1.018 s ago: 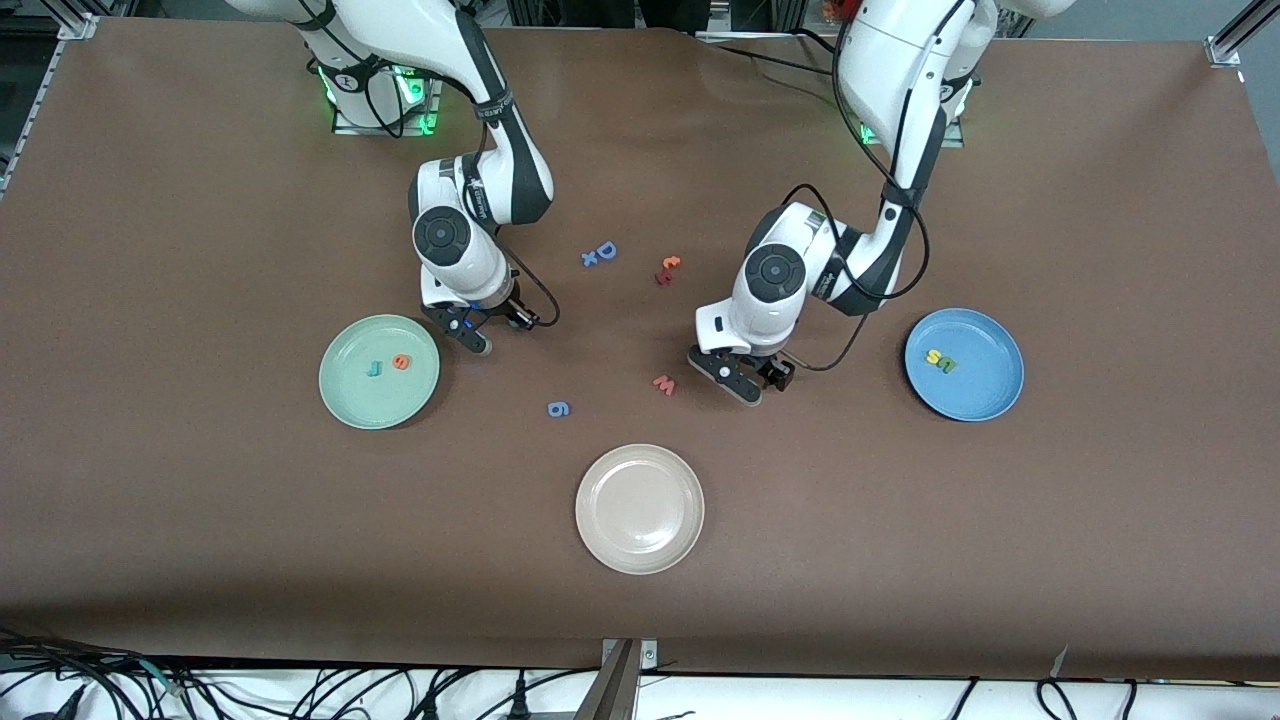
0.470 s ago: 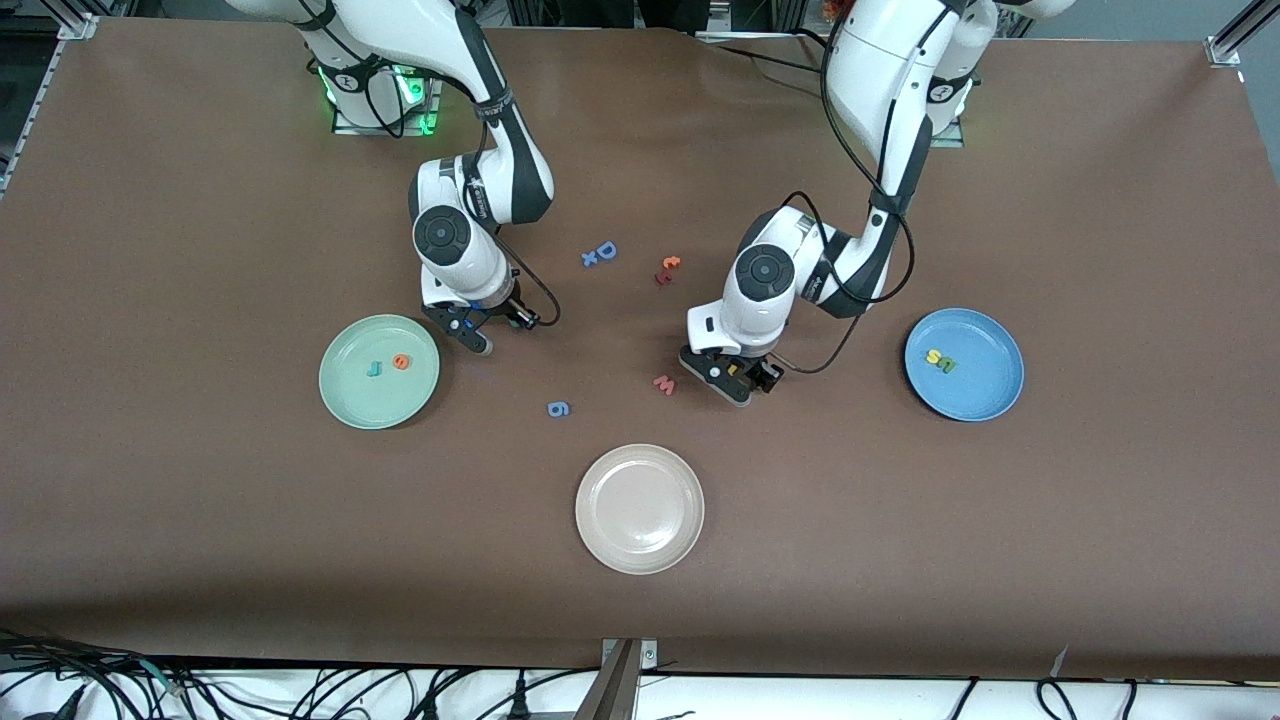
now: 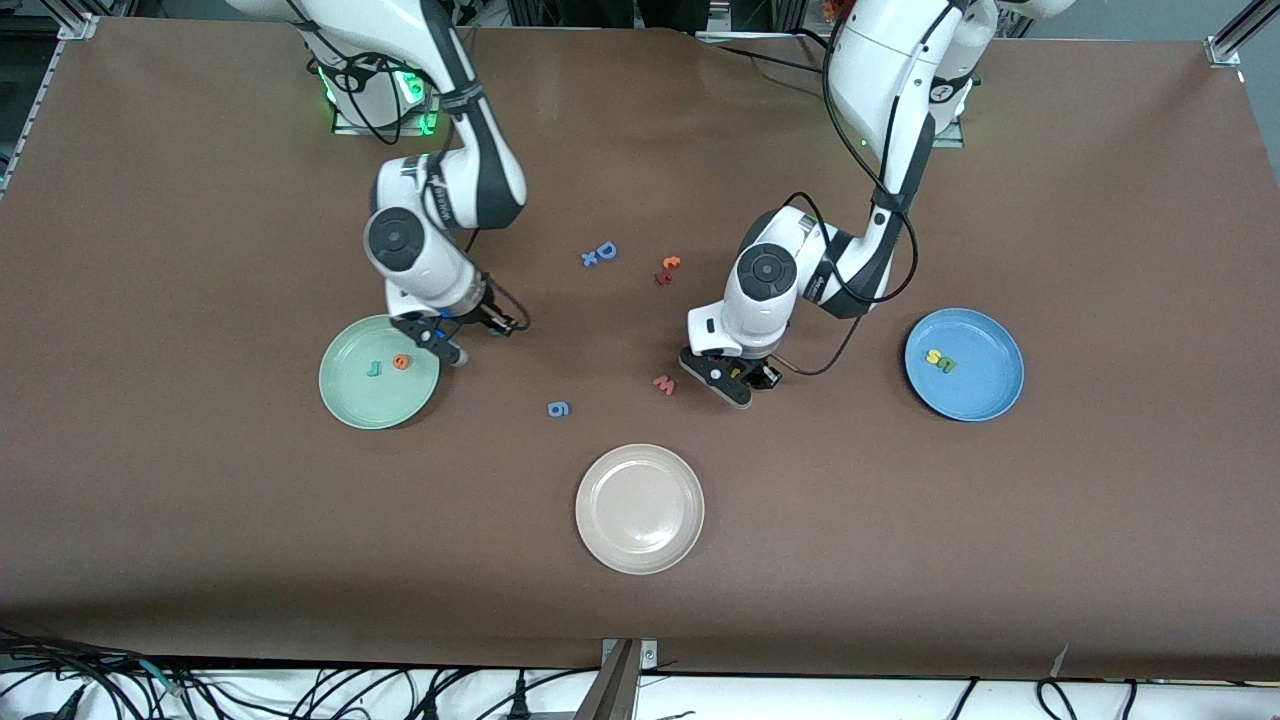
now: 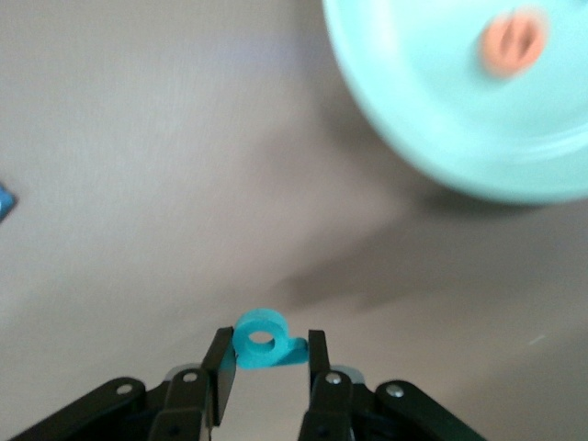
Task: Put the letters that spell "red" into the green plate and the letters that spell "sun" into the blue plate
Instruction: 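Place the p on the green plate while the left gripper places the u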
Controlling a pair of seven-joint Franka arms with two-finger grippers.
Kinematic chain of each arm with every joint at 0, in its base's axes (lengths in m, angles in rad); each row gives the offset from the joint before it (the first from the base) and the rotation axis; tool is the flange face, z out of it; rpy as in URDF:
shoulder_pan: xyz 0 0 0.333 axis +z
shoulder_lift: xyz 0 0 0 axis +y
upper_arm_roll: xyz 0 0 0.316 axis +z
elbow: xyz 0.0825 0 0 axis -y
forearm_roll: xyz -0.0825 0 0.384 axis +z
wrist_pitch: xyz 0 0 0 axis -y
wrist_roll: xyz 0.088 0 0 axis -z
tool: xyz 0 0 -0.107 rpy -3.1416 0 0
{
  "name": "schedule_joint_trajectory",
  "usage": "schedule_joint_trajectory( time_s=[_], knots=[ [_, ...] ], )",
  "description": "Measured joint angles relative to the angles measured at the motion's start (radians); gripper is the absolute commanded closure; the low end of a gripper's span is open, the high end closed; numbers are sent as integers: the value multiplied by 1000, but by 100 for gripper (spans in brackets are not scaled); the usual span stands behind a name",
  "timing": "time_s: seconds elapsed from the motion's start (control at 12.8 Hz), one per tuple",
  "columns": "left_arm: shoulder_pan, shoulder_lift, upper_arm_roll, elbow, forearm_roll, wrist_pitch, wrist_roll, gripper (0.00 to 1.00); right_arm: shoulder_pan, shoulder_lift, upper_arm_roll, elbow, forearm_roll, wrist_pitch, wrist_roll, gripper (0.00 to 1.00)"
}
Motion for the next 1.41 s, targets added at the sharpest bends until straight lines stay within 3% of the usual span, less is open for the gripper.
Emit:
schedule_joint_trajectory(
  time_s=[0.23,0.47,0.78,1.02,1.17,1.25,1.33,1.41],
  knots=[
    [24,-4,23,1,0,-4,41,100,-3,-5,-131,19,-7,-67,-258,79],
    [104,-39,93,8,-40,-84,294,100,-22,3,-198,19,-10,-71,-437,79],
    [253,-94,182,5,-94,-201,681,100,-52,89,-199,72,-13,-39,-483,79],
    [319,-111,207,-45,-94,-251,748,100,-86,175,-175,105,-10,43,-499,79],
    [336,-120,219,-102,-95,-283,749,98,-133,209,-124,115,-1,77,-505,77],
    [344,-124,221,-133,-96,-290,748,91,-149,216,-108,119,0,80,-510,66],
    [352,-127,221,-160,-96,-290,748,57,-159,220,-102,123,2,80,-517,46],
    [359,-128,222,-181,-97,-290,748,1,-165,220,-101,125,3,80,-522,23]
  ],
)
